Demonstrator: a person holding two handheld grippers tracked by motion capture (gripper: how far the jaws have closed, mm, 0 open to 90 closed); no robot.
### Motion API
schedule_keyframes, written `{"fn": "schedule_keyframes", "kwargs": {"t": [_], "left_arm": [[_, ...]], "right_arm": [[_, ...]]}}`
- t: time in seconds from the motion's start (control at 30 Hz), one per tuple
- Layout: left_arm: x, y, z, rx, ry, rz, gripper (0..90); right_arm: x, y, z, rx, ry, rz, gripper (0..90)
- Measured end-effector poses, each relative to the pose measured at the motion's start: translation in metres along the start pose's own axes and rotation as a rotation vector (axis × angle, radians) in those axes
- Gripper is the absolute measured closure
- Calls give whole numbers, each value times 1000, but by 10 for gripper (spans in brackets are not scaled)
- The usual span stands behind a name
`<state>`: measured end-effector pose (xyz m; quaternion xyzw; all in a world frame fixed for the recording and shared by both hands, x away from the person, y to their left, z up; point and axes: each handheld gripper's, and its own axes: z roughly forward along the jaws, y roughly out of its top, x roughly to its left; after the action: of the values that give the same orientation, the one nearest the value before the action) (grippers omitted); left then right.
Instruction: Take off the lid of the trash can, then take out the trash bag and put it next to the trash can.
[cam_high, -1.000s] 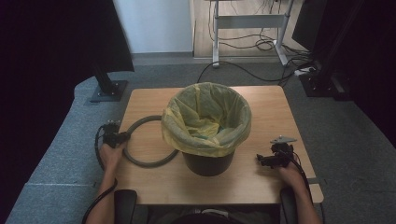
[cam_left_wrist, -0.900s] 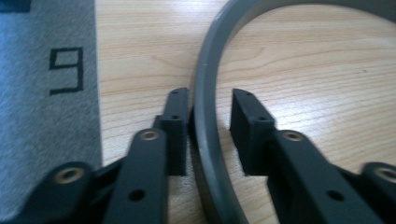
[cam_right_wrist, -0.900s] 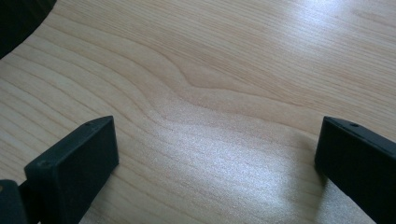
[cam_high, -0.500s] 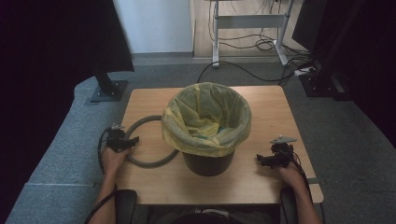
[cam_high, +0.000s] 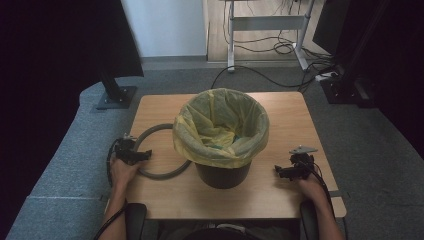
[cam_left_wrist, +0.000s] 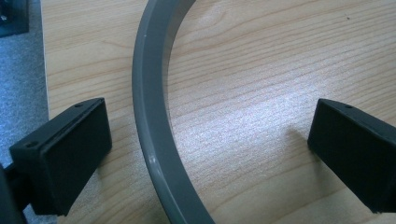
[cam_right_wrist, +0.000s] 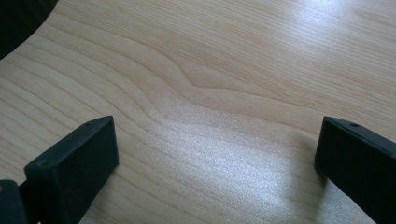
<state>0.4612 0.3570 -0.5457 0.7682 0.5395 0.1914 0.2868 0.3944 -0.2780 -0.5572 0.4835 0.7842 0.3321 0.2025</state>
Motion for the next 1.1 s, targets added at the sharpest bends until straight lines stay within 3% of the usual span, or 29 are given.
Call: {"fn": "schedule_keyframes", "kwargs": {"t": [0.6,0.77,0.83,1.1], "left_arm": [[2,3,0,20,-12,7,0],[2,6,-2,31,-45,6,0],[2,7,-4,38,-38,9,14],[5,13,-15,43,-65,5,22]], "right_arm": [[-1,1,0,6,9,-4,0],[-3,3,-1,25,28,-2,0],[-4,4,-3,31,42,3,0],[-3,11,-13,9,66,-13,3]]}}
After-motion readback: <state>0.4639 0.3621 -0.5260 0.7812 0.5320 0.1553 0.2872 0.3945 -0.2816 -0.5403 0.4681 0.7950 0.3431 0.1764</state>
